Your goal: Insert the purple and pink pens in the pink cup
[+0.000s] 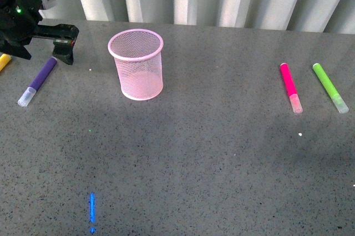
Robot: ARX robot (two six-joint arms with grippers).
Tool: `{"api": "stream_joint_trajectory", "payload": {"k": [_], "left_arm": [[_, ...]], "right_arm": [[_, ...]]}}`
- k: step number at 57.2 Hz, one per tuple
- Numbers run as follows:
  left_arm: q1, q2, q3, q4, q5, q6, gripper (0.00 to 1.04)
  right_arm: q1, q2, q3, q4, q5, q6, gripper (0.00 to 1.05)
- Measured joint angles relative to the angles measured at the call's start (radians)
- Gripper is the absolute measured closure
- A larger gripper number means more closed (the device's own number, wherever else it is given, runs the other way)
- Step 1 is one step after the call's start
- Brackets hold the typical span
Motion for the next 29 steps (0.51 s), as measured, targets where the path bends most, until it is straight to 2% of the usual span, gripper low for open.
{"api": "stream_joint_trajectory", "payload": {"k": [29], "left_arm": [[0.019,0.06,0.021,0.003,0.019,0.006,0.07]], "right_arm": [[0.0,0.0,0.0,0.0,0.0,0.0,0.07]]}}
